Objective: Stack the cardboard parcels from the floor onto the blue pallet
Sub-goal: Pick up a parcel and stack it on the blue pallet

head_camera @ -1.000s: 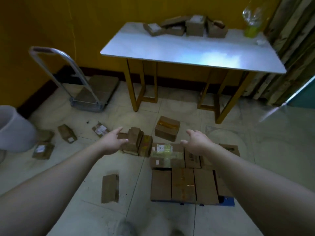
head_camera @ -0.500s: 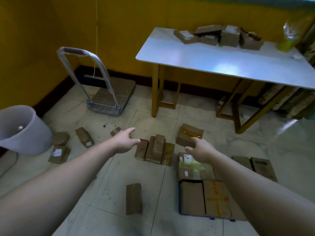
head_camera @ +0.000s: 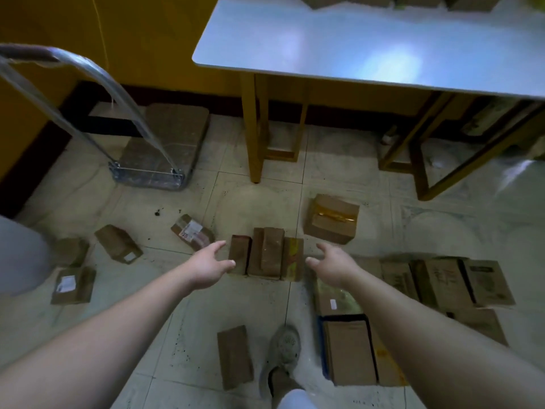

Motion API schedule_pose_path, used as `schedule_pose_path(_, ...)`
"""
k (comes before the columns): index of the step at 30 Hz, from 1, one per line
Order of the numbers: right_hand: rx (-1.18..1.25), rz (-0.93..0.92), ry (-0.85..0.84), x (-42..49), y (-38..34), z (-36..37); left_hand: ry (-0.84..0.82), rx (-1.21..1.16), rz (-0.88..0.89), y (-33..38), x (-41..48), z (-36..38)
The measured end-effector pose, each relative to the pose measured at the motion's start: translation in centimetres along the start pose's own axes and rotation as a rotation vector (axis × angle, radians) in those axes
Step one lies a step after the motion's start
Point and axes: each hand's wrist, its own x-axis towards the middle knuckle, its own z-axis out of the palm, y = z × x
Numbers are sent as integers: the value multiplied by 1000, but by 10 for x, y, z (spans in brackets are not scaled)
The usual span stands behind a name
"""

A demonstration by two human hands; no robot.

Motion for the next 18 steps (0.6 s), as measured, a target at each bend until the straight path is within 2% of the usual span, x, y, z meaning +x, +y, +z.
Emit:
schedule_pose_path(7,25,121,-96,167,14,54,-25,-53,-89,-12,175,44)
schedule_pose_path(13,224,156,-117,296,63,164,-132,-215,-87,-70,337,134)
schedule_pose_path(18,383,217,-166,353,92,241,-145,-404,-202,-114,415,197)
